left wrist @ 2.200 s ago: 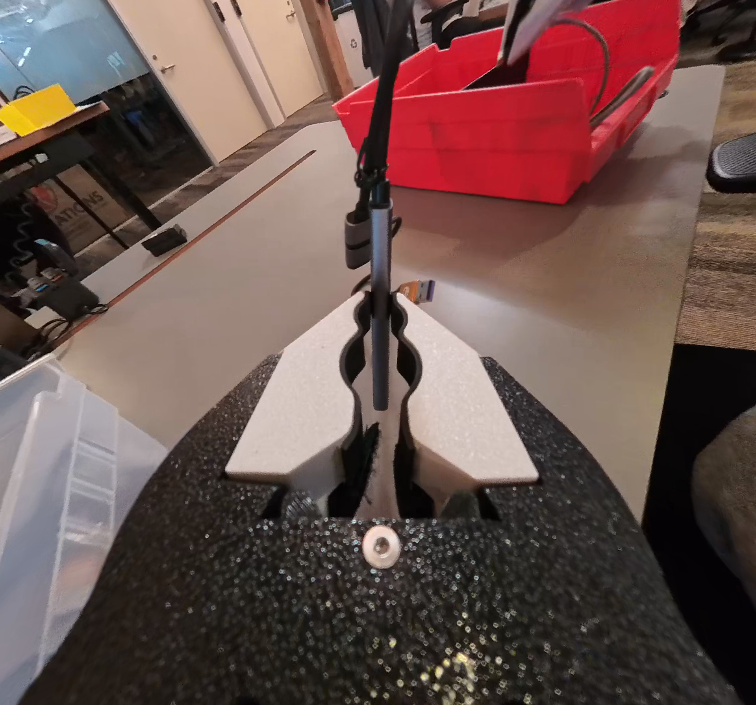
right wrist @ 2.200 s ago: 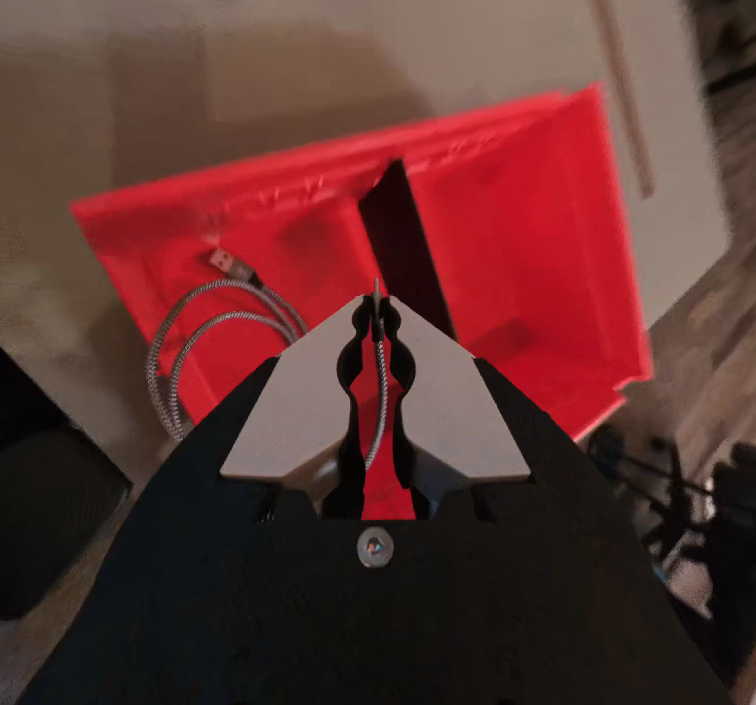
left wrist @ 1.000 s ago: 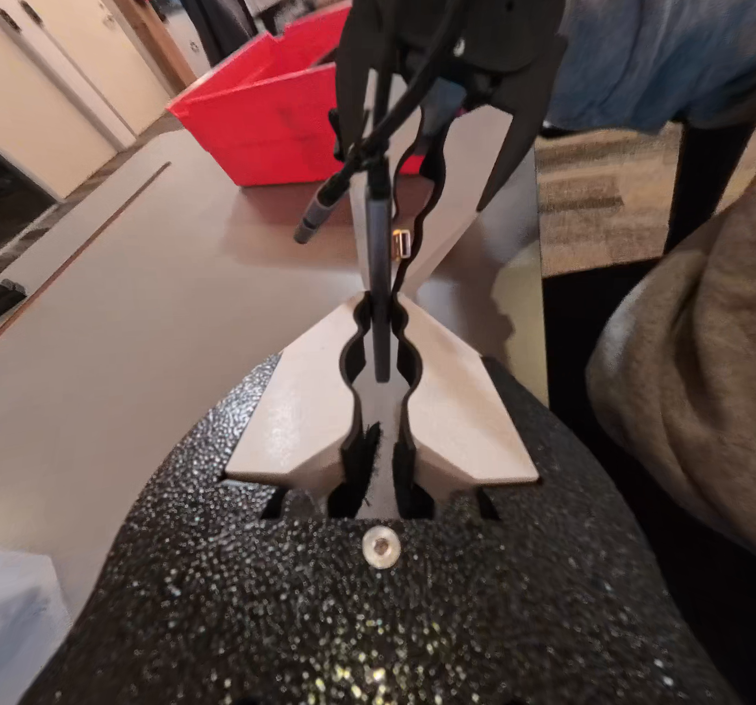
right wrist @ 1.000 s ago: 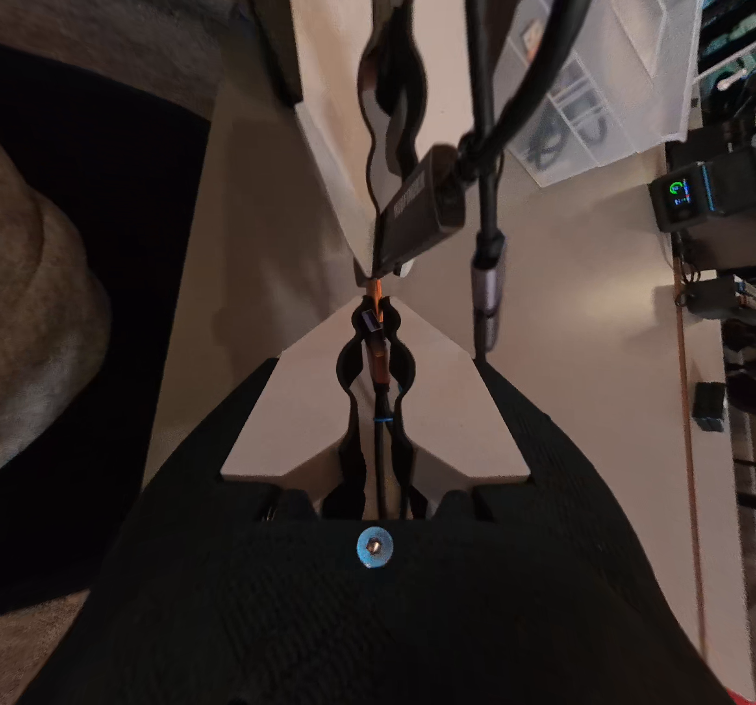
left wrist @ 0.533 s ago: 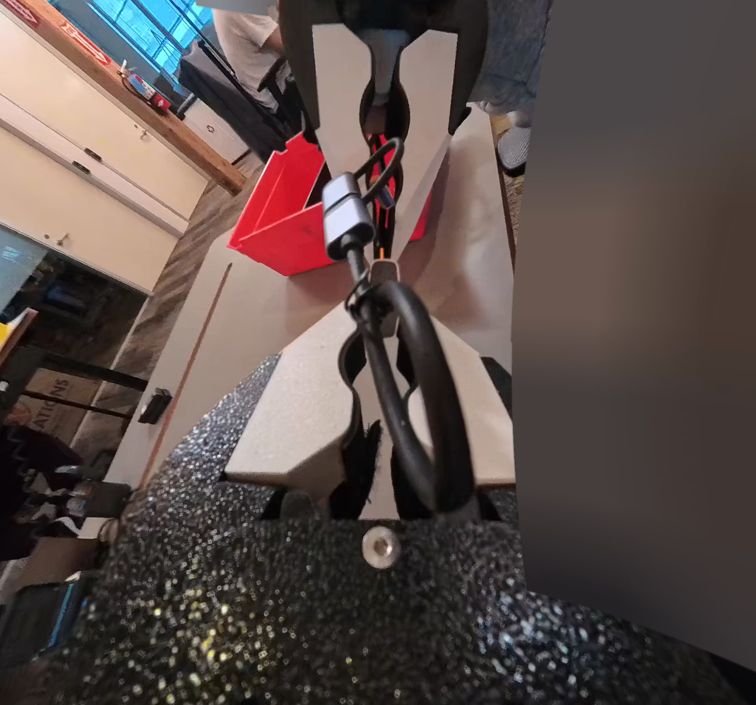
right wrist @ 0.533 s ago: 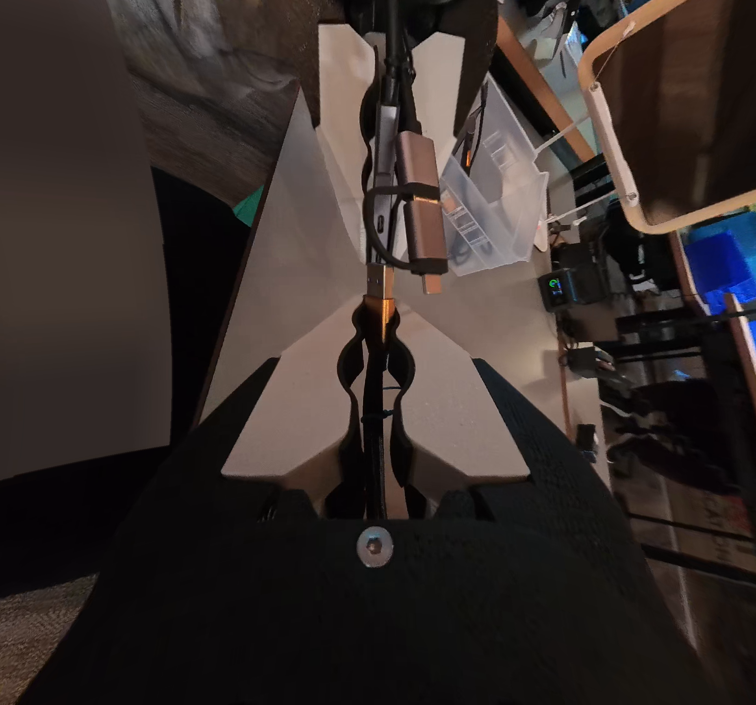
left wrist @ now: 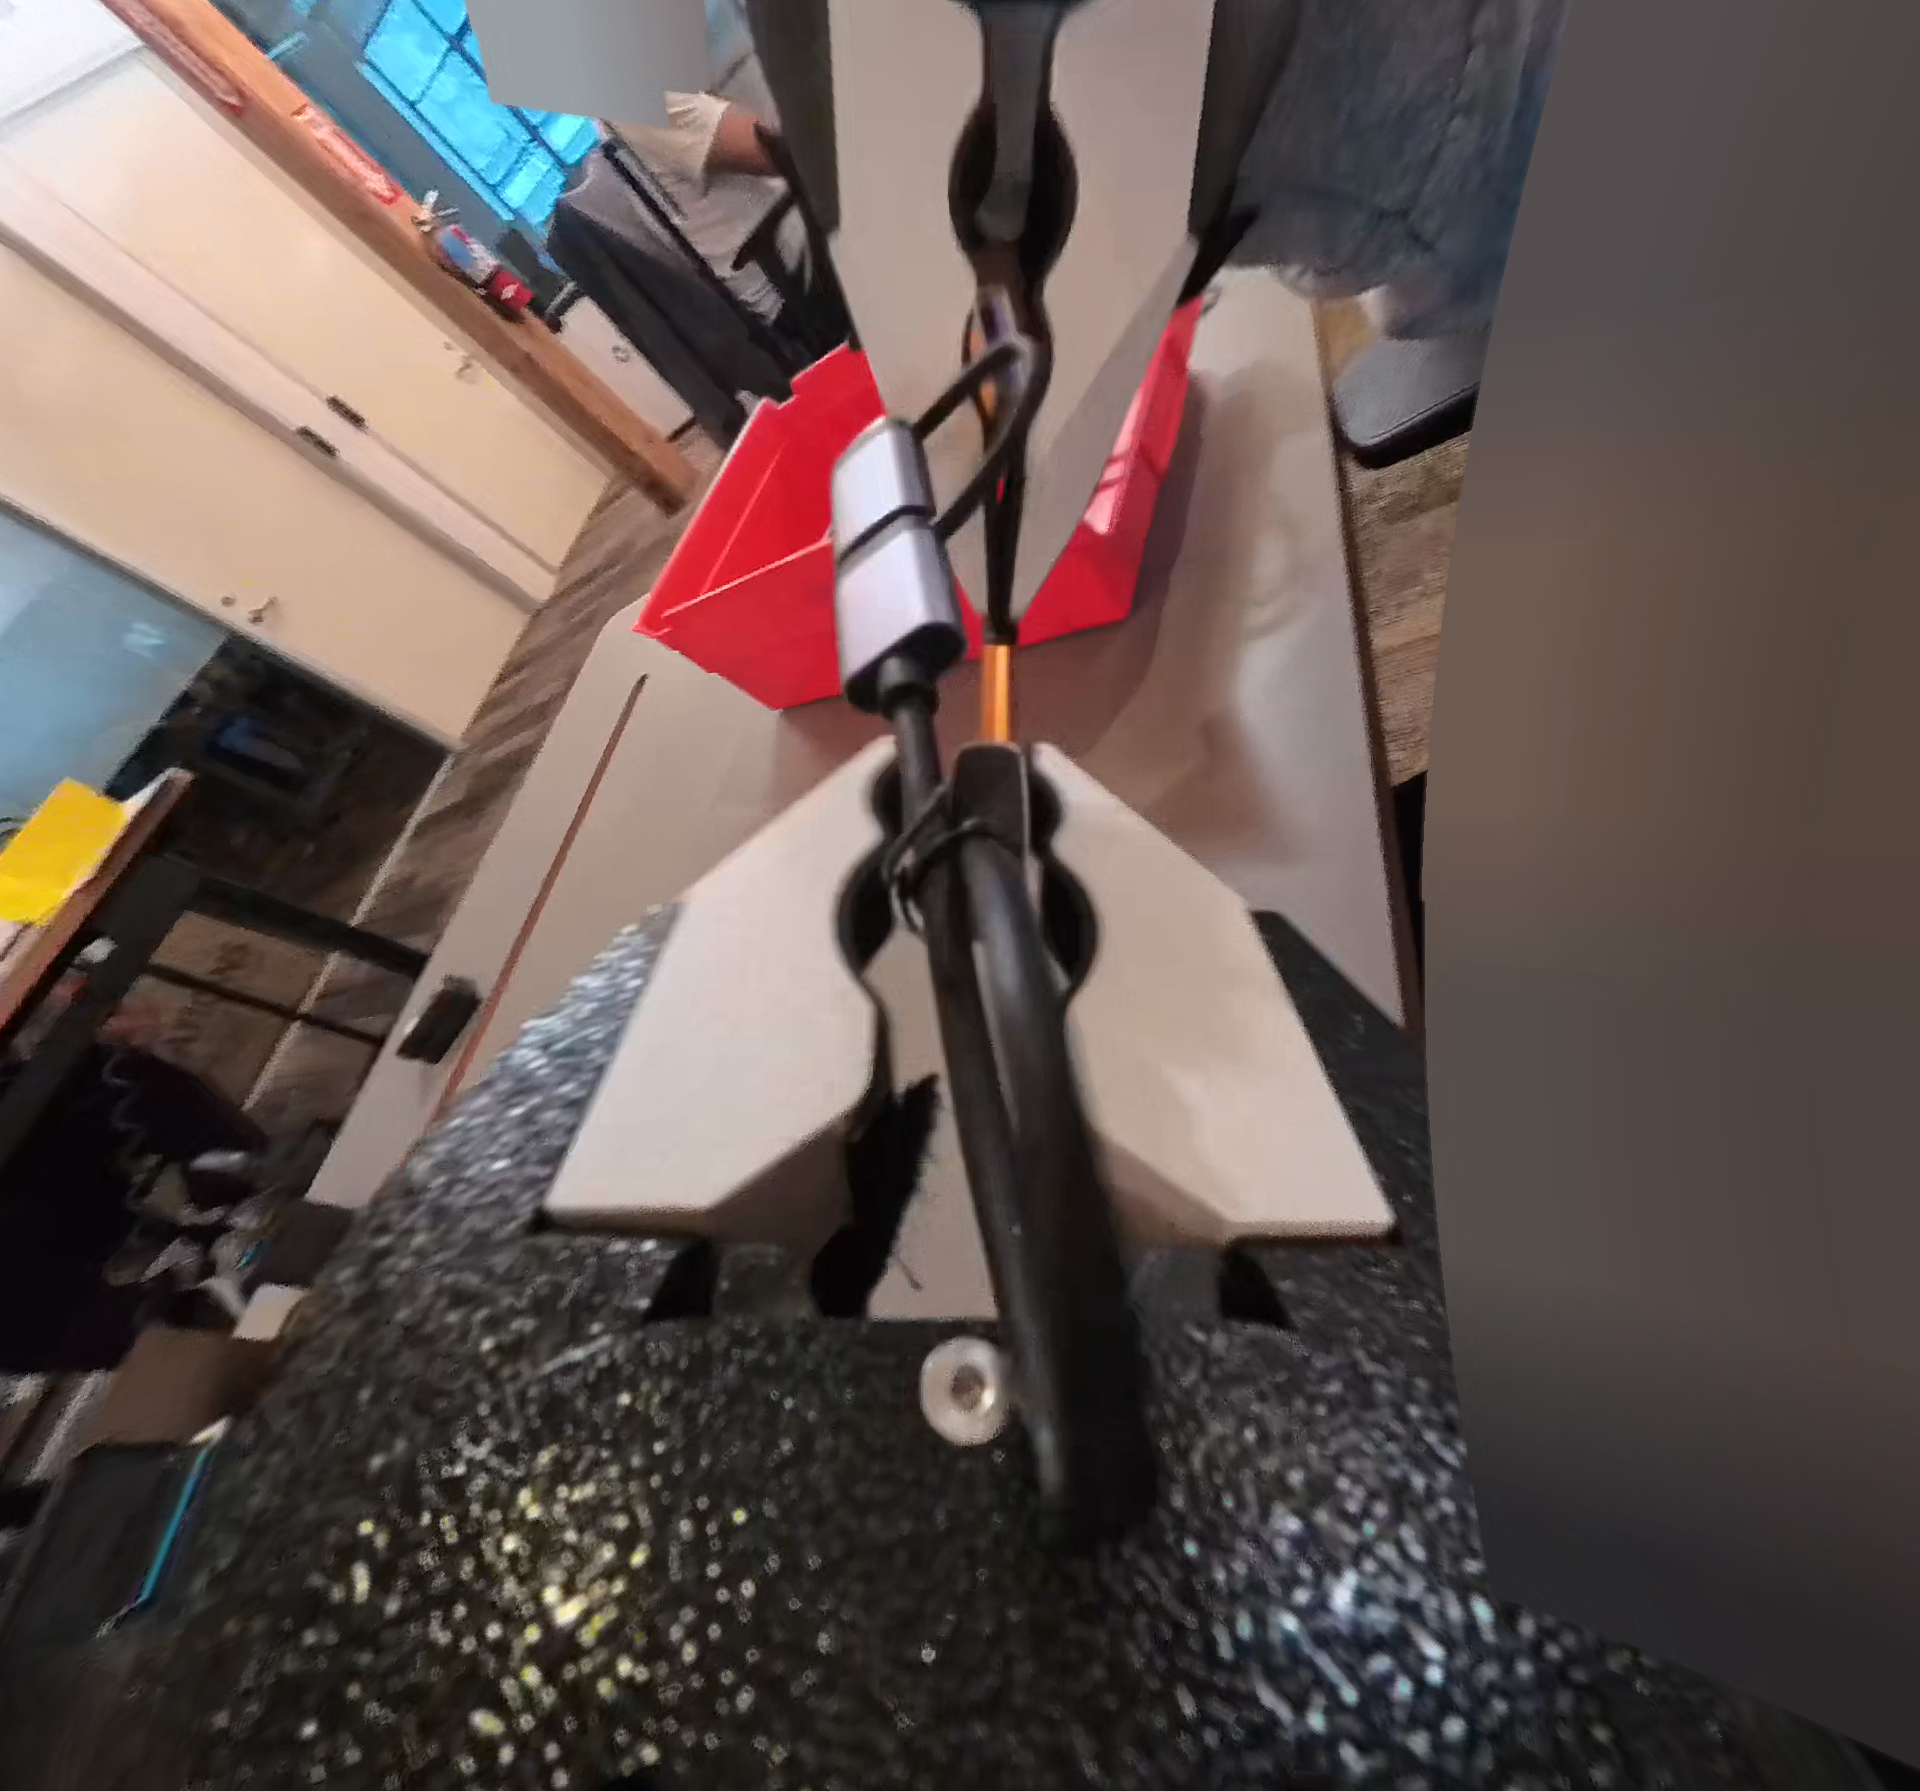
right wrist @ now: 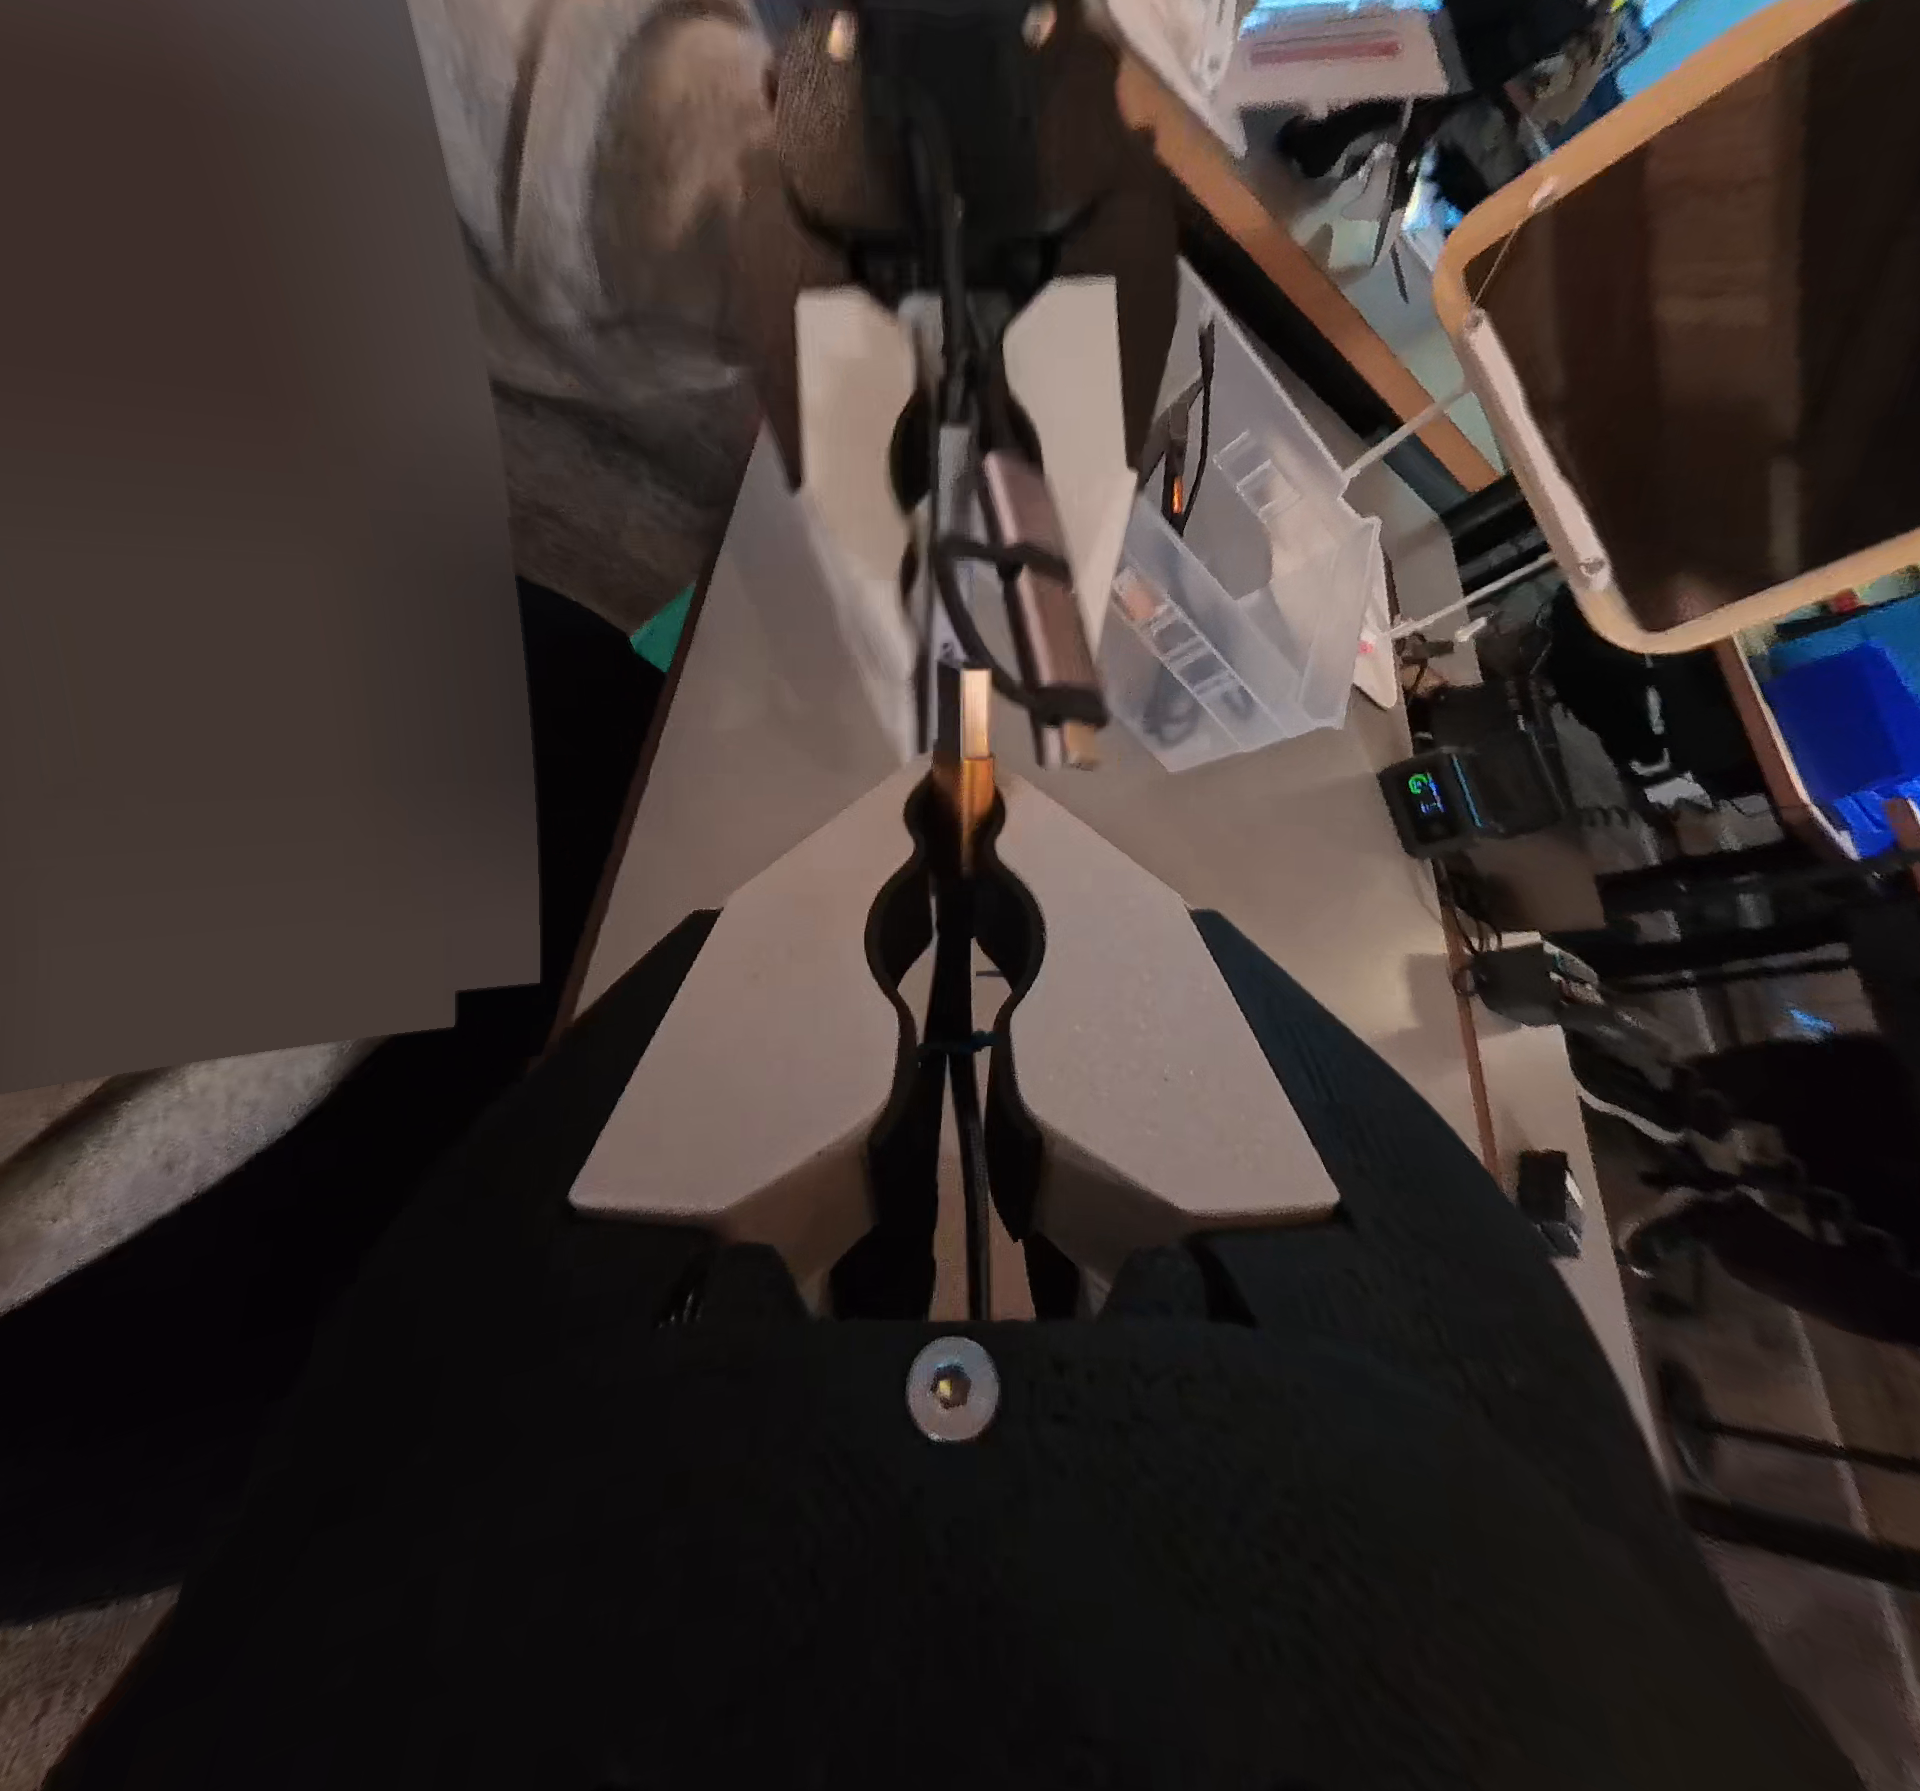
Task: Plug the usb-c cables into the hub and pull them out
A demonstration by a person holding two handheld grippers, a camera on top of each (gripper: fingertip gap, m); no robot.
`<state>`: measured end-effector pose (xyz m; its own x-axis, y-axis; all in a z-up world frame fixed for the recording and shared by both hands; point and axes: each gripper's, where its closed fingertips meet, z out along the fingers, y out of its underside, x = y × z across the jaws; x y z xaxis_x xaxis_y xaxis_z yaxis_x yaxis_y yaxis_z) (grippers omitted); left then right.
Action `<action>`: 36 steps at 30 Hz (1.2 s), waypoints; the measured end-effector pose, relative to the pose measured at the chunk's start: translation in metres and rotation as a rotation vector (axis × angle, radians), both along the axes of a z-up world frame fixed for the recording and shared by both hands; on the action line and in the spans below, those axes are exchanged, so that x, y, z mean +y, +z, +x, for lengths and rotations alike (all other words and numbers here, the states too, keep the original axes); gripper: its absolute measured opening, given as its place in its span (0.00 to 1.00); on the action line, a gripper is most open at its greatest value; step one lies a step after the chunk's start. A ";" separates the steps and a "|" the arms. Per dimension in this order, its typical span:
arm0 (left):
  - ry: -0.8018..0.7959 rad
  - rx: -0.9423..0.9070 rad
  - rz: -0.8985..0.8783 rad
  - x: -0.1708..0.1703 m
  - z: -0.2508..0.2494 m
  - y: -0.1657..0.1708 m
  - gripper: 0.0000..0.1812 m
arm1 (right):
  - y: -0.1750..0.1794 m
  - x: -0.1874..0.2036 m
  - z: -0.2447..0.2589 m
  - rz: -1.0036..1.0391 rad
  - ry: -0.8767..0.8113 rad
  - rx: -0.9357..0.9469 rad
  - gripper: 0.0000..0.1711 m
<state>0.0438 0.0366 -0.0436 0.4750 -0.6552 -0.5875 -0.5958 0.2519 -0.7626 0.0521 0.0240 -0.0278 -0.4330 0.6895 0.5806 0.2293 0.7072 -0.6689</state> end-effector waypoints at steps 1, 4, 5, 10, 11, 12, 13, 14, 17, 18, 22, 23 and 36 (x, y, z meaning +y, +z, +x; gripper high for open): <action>0.004 0.014 0.003 0.002 0.003 -0.004 0.20 | 0.004 -0.001 0.000 -0.014 0.006 0.014 0.00; -0.058 -0.030 0.048 -0.004 0.020 0.003 0.12 | 0.003 0.004 0.001 0.006 -0.014 0.015 0.00; -0.066 -0.036 0.046 -0.005 0.022 0.004 0.10 | 0.002 0.004 0.001 0.002 -0.012 0.013 0.00; 0.022 0.028 -0.007 0.010 0.008 -0.014 0.02 | -0.017 0.018 -0.003 -0.004 -0.069 -0.060 0.00; 0.021 0.045 -0.016 0.011 0.007 -0.018 0.02 | -0.023 0.022 -0.003 -0.016 -0.089 -0.089 0.00; 0.021 0.055 -0.019 0.011 0.008 -0.021 0.02 | -0.028 0.025 -0.004 -0.018 -0.108 -0.111 0.00; 0.023 0.057 -0.017 0.012 0.008 -0.021 0.02 | -0.032 0.027 -0.004 -0.013 -0.120 -0.128 0.05; 0.018 0.051 -0.020 0.011 0.009 -0.022 0.02 | -0.035 0.029 -0.004 -0.008 -0.129 -0.138 0.08; -0.009 -0.003 -0.037 0.009 0.013 -0.017 0.02 | -0.044 0.033 -0.005 0.008 -0.149 -0.175 0.16; -0.015 -0.014 -0.039 0.008 0.013 -0.015 0.02 | -0.047 0.032 -0.006 0.008 -0.143 -0.181 0.16; -0.027 -0.044 -0.044 0.006 0.016 -0.011 0.02 | -0.047 0.026 -0.010 0.028 -0.106 -0.155 0.03; -0.024 -0.050 -0.047 0.006 0.015 -0.011 0.02 | -0.047 0.025 -0.011 0.030 -0.104 -0.151 0.03; 0.012 -0.036 -0.060 0.011 0.015 -0.018 0.10 | -0.033 0.015 -0.008 -0.056 -0.028 -0.095 0.03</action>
